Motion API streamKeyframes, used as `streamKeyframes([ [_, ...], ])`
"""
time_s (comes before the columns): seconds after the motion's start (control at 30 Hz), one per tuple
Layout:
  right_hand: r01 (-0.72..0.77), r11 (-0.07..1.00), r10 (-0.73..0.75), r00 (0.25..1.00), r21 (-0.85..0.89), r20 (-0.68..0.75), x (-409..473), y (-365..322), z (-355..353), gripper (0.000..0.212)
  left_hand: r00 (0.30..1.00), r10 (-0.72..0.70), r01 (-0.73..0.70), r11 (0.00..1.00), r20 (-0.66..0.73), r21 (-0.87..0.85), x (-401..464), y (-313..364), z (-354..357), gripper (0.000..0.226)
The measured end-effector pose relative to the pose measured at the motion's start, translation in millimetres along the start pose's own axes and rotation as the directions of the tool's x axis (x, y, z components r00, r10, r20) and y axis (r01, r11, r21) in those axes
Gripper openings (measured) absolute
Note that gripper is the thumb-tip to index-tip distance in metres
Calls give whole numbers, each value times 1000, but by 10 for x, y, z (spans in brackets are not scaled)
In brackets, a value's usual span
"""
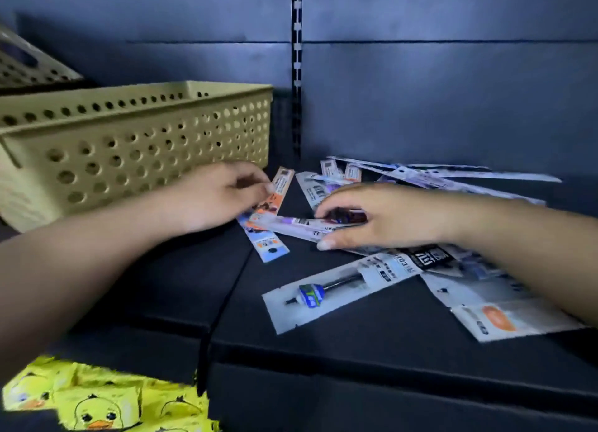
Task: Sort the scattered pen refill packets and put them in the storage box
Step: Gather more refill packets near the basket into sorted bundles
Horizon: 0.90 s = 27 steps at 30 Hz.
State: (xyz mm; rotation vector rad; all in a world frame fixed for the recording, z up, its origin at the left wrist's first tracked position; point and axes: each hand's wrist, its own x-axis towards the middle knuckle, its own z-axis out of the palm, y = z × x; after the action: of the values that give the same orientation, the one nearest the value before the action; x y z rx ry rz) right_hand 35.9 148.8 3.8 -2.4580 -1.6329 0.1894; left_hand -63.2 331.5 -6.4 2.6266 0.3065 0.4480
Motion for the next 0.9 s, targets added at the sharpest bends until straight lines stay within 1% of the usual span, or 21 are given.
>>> streamKeyframes([
  [0.03, -11, 1000, 11, 1000, -14, -6, 40, -28, -22, 43, 999, -23, 23, 1000, 26, -3, 37, -69, 7, 12],
  [0.1, -63, 998, 62, 998, -31, -26, 122, -58, -83, 34, 995, -77, 81, 995, 70, -50, 62, -184, 12, 11],
  [0.17, -150, 987, 148, 988, -54, -31, 212, -43, -144, 31, 991, -101, 117, 977, 92, -179, 66, -263, 8, 11],
  [0.2, -187, 981, 185, 982, -60, -31, 249, -19, -164, 30, 991, -91, 112, 966, 96, -232, 69, -280, 6, 12],
  [0.27, -246, 968, 243, 968, -45, -60, 277, 33, -168, 28, 991, -42, 80, 951, 129, -298, 62, -274, 11, 15],
  [0.33, -293, 956, 292, 951, 7, -105, 274, 77, -125, 28, 985, 17, 41, 944, 172, -328, 42, -249, 17, 9],
  [0.4, -338, 940, 340, 930, 42, -135, 263, 115, -81, 35, 973, 87, -1, 929, 215, -370, 7, -219, 10, 22],
  [0.43, -358, 932, 362, 921, 55, -146, 257, 126, -67, 39, 965, 125, -10, 896, 232, -443, -8, -199, 7, 25],
  [0.5, -387, 917, 398, 904, 99, -155, 256, 138, -55, 45, 948, 197, -4, 794, 250, -608, -39, -134, -7, 17],
  [0.57, -399, 905, 422, 889, 148, -179, 251, 152, -61, 42, 962, 179, 3, 749, 207, -662, -37, -86, -12, 6],
  [0.6, -404, 900, 432, 879, 166, -202, 248, 165, -64, 41, 974, 149, 0, 758, 173, -652, -26, -75, -11, 7],
  [0.63, -410, 895, 442, 869, 177, -222, 236, 176, -68, 40, 985, 108, -5, 797, 135, -604, -18, -66, -2, 12],
  [0.67, -419, 890, 453, 860, 183, -235, 223, 188, -71, 38, 992, 71, -11, 873, 105, -488, -9, -67, 17, 15],
  [0.7, -425, 885, 461, 854, 187, -241, 206, 193, -78, 33, 994, 37, -2, 945, 101, -326, -9, -59, 38, 21],
  [0.73, -428, 883, 466, 850, 194, -246, 190, 198, -88, 27, 991, 7, 13, 989, 131, -150, -12, -58, 64, 32],
  [0.77, -425, 883, 466, 848, 200, -251, 179, 201, -99, 23, 984, -24, 24, 1000, 177, 3, -11, -61, 104, 45],
  [0.8, -421, 884, 464, 847, 205, -259, 170, 203, -112, 23, 973, -51, 31, 995, 223, 94, -17, -49, 144, 55],
  [0.83, -413, 886, 459, 846, 211, -271, 161, 205, -124, 23, 964, -69, 36, 991, 258, 130, -21, -15, 174, 62],
  [0.9, -395, 891, 449, 839, 223, -307, 152, 231, -138, 24, 955, -46, 8, 992, 293, 129, -11, 74, 198, 63],
])
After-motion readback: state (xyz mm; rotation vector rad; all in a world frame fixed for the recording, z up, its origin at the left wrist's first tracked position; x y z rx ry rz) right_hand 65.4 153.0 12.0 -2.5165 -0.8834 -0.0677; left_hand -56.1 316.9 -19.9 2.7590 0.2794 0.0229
